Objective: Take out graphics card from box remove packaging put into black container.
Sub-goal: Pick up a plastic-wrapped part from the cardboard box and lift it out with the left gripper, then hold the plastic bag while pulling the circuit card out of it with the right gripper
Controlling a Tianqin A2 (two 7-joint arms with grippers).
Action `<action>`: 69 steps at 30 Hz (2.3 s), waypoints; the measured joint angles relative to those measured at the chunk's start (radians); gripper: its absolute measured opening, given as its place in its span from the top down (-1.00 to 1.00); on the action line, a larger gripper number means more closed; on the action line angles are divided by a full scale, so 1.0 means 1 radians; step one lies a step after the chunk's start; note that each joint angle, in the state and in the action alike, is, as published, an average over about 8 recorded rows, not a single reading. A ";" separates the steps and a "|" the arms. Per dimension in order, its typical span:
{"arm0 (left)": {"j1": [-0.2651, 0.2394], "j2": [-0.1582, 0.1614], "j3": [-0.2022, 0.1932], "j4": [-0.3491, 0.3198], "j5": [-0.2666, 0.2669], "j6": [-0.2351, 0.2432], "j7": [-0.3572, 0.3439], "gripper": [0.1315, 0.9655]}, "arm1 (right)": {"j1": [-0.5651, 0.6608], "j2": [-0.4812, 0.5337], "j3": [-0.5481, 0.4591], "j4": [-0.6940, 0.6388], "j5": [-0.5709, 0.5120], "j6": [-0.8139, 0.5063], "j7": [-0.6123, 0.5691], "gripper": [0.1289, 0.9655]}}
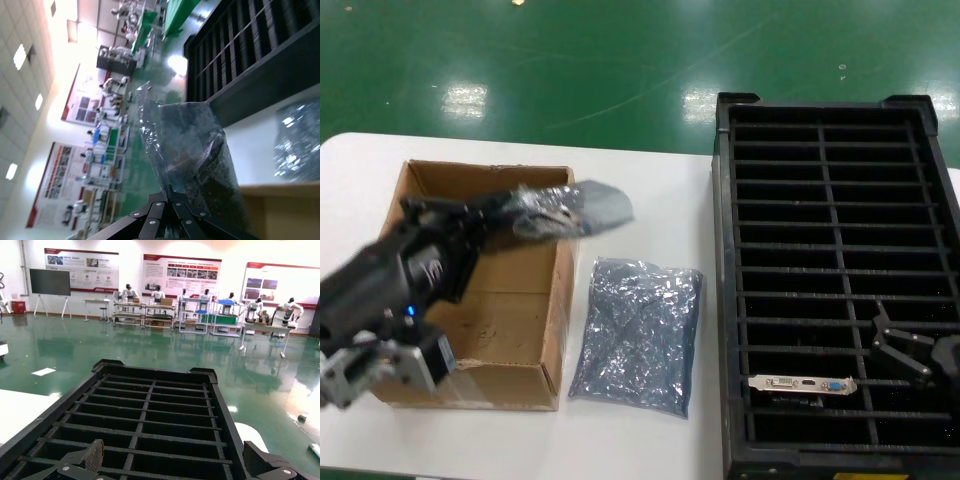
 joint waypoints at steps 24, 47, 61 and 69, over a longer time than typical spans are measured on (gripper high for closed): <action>0.069 0.022 -0.017 -0.026 -0.050 0.034 0.065 0.98 | 0.041 -0.075 0.078 0.016 0.035 -0.129 -0.104 -1.00; 0.069 0.022 -0.017 -0.026 -0.050 0.034 0.065 0.98 | 0.267 -0.025 -0.193 0.027 -0.005 -0.428 -0.199 -0.86; 0.069 0.022 -0.017 -0.026 -0.050 0.034 0.065 0.98 | 0.352 0.030 -0.236 -0.059 -0.004 -0.541 -0.282 -0.34; 0.069 0.022 -0.017 -0.026 -0.050 0.034 0.065 0.98 | 0.428 0.049 -0.279 -0.115 -0.015 -0.611 -0.304 0.08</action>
